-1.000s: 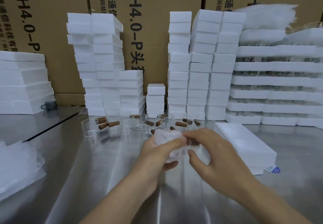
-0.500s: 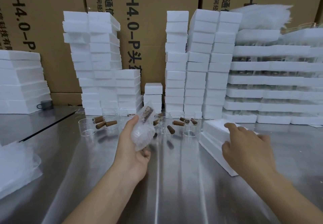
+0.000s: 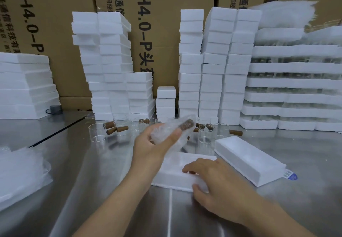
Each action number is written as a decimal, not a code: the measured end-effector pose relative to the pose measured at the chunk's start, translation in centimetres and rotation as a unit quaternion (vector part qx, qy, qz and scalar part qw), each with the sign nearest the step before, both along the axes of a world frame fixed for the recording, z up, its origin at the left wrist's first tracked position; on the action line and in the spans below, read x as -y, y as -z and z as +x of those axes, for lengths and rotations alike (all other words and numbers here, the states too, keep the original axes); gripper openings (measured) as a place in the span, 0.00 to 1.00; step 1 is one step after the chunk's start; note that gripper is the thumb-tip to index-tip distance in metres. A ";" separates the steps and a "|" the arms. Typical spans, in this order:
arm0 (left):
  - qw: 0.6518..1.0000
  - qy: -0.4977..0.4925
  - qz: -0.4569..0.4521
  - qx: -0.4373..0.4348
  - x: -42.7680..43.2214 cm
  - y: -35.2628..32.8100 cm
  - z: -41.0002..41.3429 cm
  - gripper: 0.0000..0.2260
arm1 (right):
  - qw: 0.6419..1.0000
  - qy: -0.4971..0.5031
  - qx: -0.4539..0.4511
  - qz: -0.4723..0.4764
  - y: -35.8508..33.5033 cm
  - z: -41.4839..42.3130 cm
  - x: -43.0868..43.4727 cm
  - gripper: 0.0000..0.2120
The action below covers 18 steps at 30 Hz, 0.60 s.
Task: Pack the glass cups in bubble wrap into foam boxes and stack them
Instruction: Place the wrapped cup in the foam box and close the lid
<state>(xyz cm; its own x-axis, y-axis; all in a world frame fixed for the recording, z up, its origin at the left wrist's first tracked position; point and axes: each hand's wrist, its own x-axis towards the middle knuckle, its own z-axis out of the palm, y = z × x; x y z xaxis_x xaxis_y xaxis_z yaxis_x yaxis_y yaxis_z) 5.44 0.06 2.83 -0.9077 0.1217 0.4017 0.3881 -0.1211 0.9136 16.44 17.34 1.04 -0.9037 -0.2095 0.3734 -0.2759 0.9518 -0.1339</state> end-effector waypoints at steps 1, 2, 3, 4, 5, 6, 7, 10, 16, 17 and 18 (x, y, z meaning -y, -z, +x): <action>0.999 -0.008 -0.037 -0.003 0.0 0.5 -0.3 0.21 | 1.000 0.000 -0.003 -0.002 0.1 -0.1 -0.2 0.20; 0.997 -0.019 -0.079 -0.004 0.1 1.0 -0.7 0.21 | 1.000 0.001 -0.005 -0.003 0.1 -0.2 -0.5 0.20; 0.992 -0.025 -0.121 -0.004 0.1 1.4 -1.0 0.22 | 1.000 0.005 -0.003 -0.005 0.2 -0.3 -0.6 0.20; 0.987 -0.023 -0.156 -0.005 0.2 1.8 -1.3 0.22 | 1.000 0.010 0.000 -0.006 0.2 -0.3 -0.7 0.19; 0.982 -0.018 -0.186 -0.008 0.3 2.1 -1.4 0.22 | 1.000 0.015 0.002 -0.007 0.3 -0.4 -0.8 0.19; 0.978 -0.014 -0.210 -0.015 0.4 2.3 -1.5 0.22 | 1.000 0.021 0.005 -0.010 0.4 -0.4 -0.9 0.20; 0.972 -0.014 -0.231 -0.026 0.5 2.5 -1.6 0.22 | 0.999 0.026 0.007 -0.017 0.4 -0.5 -1.0 0.20; 0.956 -0.016 -0.286 -0.063 0.7 2.9 -1.9 0.26 | 0.999 0.029 0.011 -0.042 0.7 -0.6 -1.5 0.19; 0.925 0.008 -0.373 -0.074 0.5 2.8 -2.1 0.30 | 0.998 0.031 -0.019 -0.053 0.1 -0.6 -2.0 0.16; 0.929 0.024 -0.362 -0.071 0.5 2.8 -2.1 0.30 | 0.998 0.034 -0.035 -0.047 -0.1 -0.6 -2.2 0.15; 0.940 0.048 -0.334 -0.061 0.5 2.7 -2.0 0.30 | 0.997 0.040 -0.051 -0.049 -0.2 -0.5 -2.3 0.15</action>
